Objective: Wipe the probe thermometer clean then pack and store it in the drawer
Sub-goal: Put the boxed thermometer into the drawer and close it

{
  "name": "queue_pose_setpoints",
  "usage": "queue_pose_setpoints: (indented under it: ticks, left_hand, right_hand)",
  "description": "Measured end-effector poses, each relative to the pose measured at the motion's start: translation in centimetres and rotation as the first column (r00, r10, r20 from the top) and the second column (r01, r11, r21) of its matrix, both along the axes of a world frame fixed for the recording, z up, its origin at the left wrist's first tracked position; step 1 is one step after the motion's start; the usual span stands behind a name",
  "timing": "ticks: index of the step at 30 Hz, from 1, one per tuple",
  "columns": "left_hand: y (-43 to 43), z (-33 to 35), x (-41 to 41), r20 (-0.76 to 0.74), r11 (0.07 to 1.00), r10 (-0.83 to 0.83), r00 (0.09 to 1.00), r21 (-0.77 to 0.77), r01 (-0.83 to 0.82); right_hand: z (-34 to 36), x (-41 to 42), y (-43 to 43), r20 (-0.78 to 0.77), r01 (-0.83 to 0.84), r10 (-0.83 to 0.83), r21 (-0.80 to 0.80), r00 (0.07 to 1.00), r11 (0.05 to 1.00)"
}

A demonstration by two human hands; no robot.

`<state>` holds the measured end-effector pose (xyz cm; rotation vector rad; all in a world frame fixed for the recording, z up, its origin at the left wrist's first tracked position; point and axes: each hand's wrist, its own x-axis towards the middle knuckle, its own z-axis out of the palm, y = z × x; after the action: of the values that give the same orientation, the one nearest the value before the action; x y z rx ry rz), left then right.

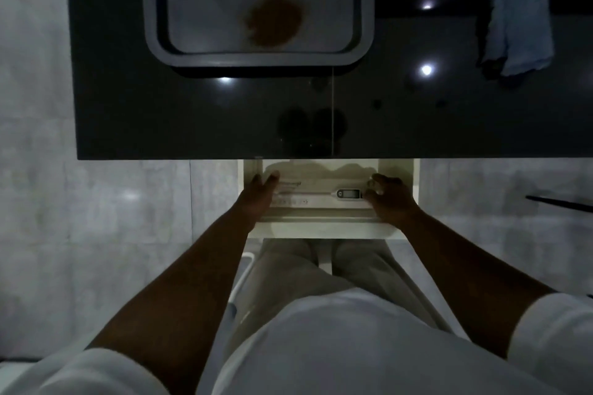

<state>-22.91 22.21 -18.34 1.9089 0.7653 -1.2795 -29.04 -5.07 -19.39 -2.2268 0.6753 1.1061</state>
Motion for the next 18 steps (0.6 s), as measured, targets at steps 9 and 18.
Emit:
queue_pose_setpoints:
  ticks: [9,18]
  left_hand:
    - [-0.9,-2.9,1.2,-0.033,0.994,-0.093,0.995,0.057,0.095]
    - [-1.1,-4.0,0.6,-0.051,0.983,-0.166,0.985,0.075,0.170]
  right_hand:
    - [-2.1,1.7,0.0,-0.143,0.184,-0.176,0.047,0.974,0.982]
    - [-1.7,1.2,0.6,-0.118,-0.029,0.013,-0.133,0.993,0.991]
